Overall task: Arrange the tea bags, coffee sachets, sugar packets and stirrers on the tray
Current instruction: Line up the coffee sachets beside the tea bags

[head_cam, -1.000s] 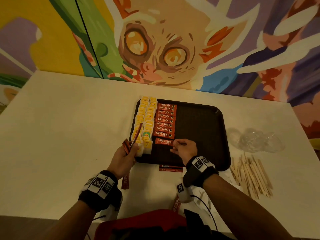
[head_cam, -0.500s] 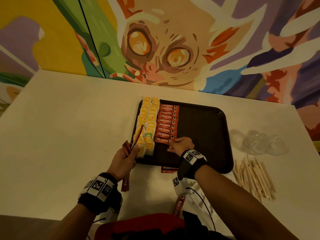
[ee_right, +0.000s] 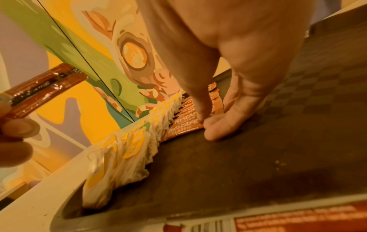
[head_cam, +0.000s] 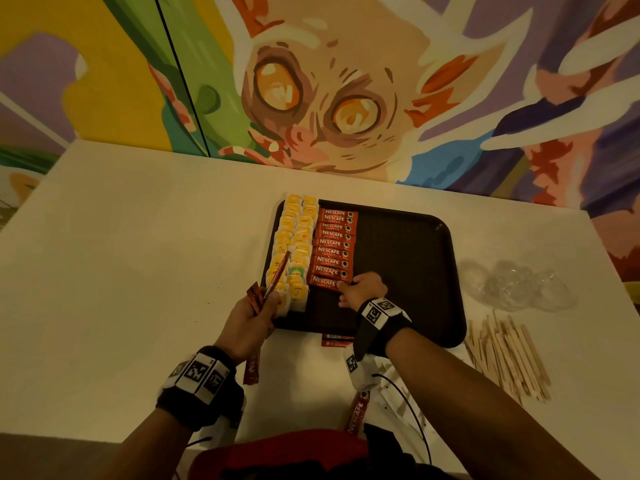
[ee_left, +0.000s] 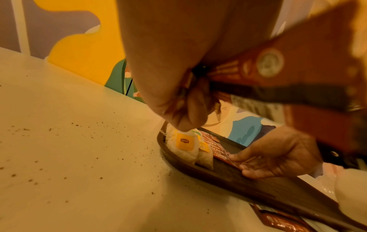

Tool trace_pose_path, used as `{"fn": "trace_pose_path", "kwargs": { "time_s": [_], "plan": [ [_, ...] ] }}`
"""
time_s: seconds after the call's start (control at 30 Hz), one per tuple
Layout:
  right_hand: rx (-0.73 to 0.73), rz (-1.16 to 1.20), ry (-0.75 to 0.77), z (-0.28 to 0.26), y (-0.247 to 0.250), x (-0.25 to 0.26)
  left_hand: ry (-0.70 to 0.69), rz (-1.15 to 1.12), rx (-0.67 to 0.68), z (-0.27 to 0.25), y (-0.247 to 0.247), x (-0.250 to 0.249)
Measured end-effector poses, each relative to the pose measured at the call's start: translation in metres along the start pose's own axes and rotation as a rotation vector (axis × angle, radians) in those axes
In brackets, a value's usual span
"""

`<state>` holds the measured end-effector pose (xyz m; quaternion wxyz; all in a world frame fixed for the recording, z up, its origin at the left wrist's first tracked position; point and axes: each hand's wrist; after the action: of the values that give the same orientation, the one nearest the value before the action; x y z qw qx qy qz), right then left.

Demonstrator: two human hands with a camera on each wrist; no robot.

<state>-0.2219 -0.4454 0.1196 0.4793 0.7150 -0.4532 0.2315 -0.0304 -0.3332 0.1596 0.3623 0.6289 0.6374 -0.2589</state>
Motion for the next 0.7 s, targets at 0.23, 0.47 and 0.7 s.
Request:
{"fn": "trace_pose_path", "kwargs": {
  "time_s": [0.23, 0.47, 0.7],
  "plan": [
    [0.011, -0.046, 0.005, 0.004, 0.0, -0.002, 0.013, 0.008, 0.01, -0.001, 0.001, -0.001],
    [-0.054, -0.127, 0.04, 0.0, 0.001, -0.003, 0.035, 0.033, 0.053, -0.001, -0.001, -0.002],
    [0.095, 0.149, 0.189, -0.03, 0.003, 0.016, 0.016, 0.171, 0.13, 0.002, -0.004, 0.002]
  ]
}}
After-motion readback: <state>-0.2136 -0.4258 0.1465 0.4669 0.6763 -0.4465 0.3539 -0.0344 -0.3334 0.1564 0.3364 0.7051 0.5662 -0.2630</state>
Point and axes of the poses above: each hand's wrist, its own z-axis towards the middle knuckle, its own y-axis out of the back of the hand, x = y × z, and after that the axes turned 15 degrees about y, right-handed
